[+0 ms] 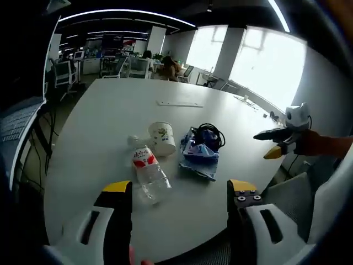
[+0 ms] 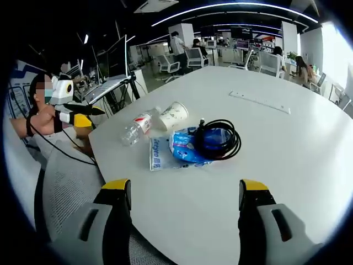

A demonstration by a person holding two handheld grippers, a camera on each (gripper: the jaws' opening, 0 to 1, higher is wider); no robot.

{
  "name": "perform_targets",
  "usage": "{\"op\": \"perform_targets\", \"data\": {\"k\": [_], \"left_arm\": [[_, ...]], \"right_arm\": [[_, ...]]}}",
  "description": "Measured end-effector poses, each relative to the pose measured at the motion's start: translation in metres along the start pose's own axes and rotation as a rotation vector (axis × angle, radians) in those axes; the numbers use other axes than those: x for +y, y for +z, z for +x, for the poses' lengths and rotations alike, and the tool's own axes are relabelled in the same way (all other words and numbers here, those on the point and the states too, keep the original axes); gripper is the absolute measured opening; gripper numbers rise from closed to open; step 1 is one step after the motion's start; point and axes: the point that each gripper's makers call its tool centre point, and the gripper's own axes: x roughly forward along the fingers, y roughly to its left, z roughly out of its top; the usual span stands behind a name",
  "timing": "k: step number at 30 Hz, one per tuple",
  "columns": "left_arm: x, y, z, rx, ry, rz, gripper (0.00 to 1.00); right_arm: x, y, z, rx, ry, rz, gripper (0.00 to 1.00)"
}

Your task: Arrange the tabletop items into an orderly group along one side of the table until the central work area is clear of visible clutter.

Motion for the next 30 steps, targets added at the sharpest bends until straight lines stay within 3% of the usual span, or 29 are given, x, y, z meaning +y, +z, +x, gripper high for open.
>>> {"op": "perform_targets", "data": {"k": [30], "left_arm": [[0.001, -0.005, -0.003, 0.005, 0.010, -0.006, 0.71]], "right_arm": [[0.008, -0.011, 0.002, 0.010, 0.013, 0.022, 0.79]]}}
